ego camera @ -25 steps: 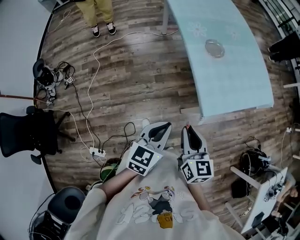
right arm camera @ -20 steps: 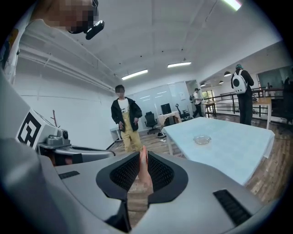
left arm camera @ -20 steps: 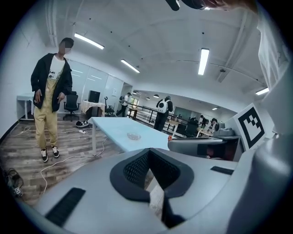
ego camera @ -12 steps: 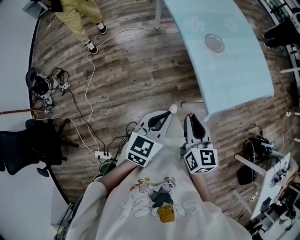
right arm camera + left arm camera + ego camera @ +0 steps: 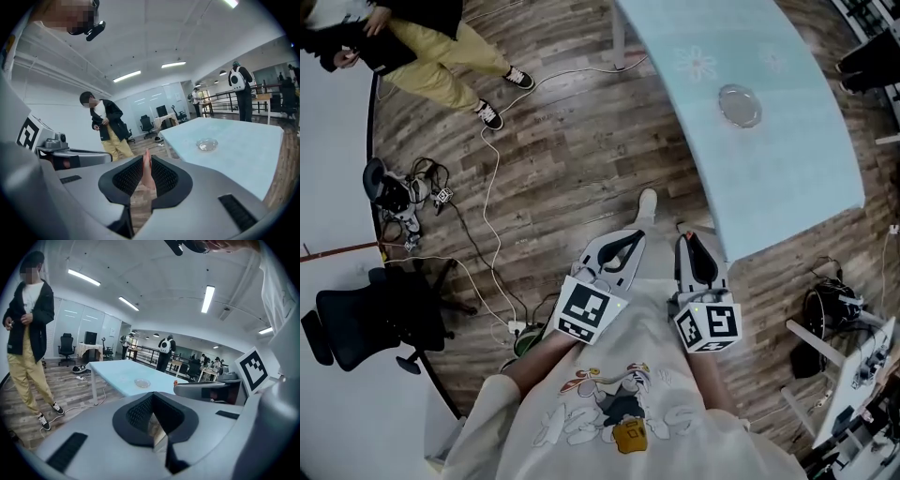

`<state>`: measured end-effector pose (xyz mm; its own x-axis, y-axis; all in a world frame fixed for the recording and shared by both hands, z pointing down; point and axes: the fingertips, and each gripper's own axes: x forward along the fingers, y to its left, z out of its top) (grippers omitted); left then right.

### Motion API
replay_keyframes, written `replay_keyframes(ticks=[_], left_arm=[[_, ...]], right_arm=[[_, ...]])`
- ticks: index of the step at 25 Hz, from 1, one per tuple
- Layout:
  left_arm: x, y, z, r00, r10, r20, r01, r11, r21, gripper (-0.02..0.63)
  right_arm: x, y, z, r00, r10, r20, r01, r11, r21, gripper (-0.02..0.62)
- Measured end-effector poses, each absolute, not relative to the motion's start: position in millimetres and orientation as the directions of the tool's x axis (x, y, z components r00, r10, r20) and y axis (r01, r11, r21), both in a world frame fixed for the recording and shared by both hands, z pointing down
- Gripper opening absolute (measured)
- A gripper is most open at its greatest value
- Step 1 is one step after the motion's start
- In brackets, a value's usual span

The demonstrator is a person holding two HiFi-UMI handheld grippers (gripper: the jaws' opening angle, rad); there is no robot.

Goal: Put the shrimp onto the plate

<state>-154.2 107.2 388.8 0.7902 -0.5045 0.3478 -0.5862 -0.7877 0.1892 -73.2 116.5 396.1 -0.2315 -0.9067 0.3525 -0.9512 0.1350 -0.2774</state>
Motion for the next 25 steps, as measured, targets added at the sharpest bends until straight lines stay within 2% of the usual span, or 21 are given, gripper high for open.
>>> replay_keyframes(ticks=[12,20,25], left_arm=[[-60.2,-64.4,385.5,0.781,-0.494,0.383,-0.594,-0.778,0.206,0.008],[3.1,-129.3,404.3,0.801,-0.436,0.411,-0.539,-0.823,0.179,0.008],[14.6,-159.6,409.3,0.795,-0.431,0.426,-0.539,-0.825,0.17,0.008]], right_arm=[[21.6,-52.0,394.0,-0.256,-0.898,0.357,-0.947,0.159,-0.279,0.074],[89.1,-133.8,415.0,-0.259,-0.893,0.369,-0.952,0.17,-0.254,0.074],[102.0,-161.4,424.0,-0.262,-0.881,0.393,-0.95,0.164,-0.264,0.074]])
